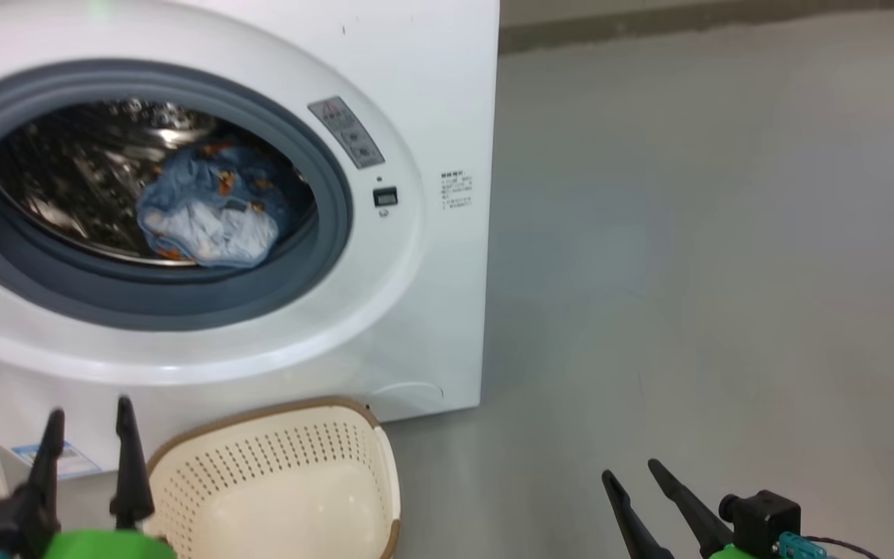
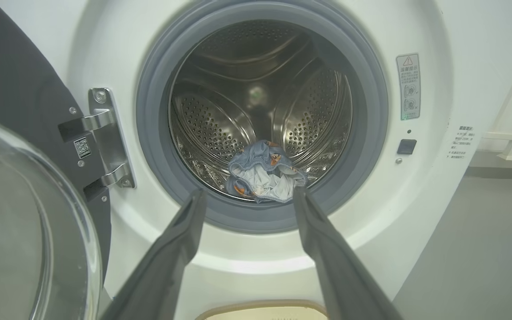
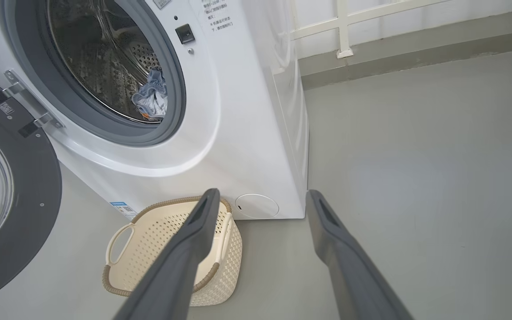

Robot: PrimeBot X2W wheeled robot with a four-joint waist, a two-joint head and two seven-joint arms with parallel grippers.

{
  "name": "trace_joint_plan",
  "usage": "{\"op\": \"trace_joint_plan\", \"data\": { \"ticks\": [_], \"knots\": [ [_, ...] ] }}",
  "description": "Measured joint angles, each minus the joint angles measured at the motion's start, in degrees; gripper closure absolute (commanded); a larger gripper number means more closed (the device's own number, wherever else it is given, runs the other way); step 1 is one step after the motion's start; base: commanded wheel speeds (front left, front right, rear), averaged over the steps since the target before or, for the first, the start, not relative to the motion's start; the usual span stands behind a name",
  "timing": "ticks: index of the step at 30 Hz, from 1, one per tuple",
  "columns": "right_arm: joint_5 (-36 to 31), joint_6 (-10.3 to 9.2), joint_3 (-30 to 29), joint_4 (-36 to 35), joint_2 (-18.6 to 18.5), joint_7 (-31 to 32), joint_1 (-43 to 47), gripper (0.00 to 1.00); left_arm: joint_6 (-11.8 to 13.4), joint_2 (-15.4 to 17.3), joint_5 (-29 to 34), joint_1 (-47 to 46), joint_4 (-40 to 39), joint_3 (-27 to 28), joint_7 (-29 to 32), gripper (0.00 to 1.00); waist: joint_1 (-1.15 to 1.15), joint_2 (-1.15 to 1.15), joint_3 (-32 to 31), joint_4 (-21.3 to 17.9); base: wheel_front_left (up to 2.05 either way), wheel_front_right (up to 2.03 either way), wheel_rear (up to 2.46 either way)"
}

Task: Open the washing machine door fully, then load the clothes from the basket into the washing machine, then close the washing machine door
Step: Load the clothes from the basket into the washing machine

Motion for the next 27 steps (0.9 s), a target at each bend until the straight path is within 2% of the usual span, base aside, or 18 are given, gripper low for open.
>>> {"op": "trace_joint_plan", "data": {
  "ticks": [10, 17, 23, 27],
  "knots": [
    [0.0, 0.0, -0.57, -0.45, -0.34, 0.0, 0.29, 0.0, 0.16, -0.44, 2.98, 8.73, -7.7, -0.3, 0.0, 0.0, 0.0, 0.0, -2.06, 0.4, 0.0, 0.0, 0.0],
    [-0.18, 0.0, -0.58, -1.36, -0.73, 0.0, 0.29, 0.0, 0.46, -0.67, 3.31, 14.36, -9.73, -1.11, 0.0, 0.0, 0.0, 0.0, -2.28, 0.24, 0.0, 0.0, 0.0],
    [-0.66, 0.0, -0.59, -1.93, -1.01, 0.0, 0.29, 0.0, 2.98, -0.82, 3.68, 17.39, -10.11, -2.37, 0.0, 0.0, 0.0, 0.0, -2.11, 0.27, 0.0, 0.0, 0.0],
    [-0.81, 0.0, -0.59, -2.08, -1.11, 0.0, 0.3, 0.0, 3.79, -0.83, 3.5, 18.14, -10.24, -3.57, 0.01, 0.0, 0.0, 0.0, -1.87, 0.29, 0.0, 0.0, 0.0]
  ]
}}
